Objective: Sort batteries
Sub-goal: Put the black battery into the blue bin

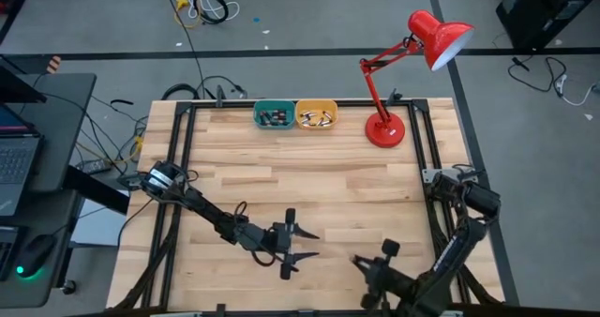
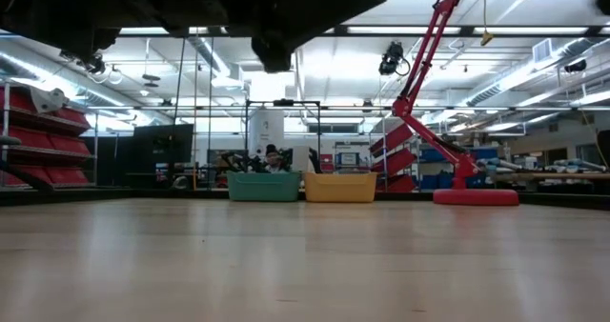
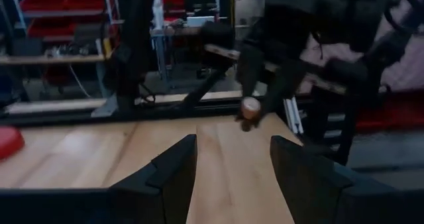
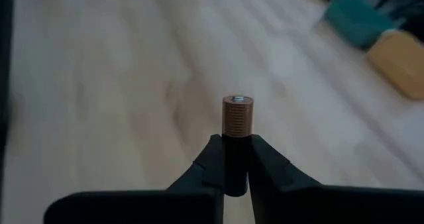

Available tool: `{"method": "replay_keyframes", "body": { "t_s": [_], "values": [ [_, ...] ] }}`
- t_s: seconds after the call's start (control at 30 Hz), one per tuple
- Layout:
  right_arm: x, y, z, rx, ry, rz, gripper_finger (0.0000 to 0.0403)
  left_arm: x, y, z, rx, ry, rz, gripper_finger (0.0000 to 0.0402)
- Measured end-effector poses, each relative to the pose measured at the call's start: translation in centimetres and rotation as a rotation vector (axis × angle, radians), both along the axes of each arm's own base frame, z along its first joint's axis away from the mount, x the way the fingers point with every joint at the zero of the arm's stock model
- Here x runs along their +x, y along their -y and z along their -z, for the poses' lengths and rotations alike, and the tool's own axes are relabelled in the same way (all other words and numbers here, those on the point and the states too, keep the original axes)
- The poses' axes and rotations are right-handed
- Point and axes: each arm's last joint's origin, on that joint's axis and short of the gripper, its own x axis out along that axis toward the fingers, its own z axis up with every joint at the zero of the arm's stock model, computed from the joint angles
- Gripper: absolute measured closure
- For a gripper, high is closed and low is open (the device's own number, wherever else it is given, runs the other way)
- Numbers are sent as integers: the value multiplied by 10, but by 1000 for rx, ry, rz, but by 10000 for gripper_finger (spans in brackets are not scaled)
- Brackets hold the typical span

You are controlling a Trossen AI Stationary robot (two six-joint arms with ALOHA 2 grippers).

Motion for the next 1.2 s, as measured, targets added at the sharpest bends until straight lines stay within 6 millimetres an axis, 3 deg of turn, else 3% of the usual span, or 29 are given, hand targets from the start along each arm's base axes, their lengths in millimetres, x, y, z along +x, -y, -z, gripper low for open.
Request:
{"method": "replay_keyframes", "body": {
  "t_s": [0.17, 0.43, 0.7, 0.97, 1.2],
  "values": [
    [23, 20, -1, -33, 168, 107, 367, 0, 1, 0, 84, 7, 24, 193],
    [48, 39, 7, -87, 277, 159, 364, 4, -8, -3, 72, 34, -1, 193],
    [71, 34, 4, -208, 221, 50, 364, 10, -20, -5, 10, 52, 5, 193],
    [84, 32, 1, -216, 206, 9, 364, 15, -22, -10, -3, 69, 79, 197],
    [87, 33, 0, -168, 251, 44, 364, 15, -21, -10, 44, 76, 81, 243]
  ]
}}
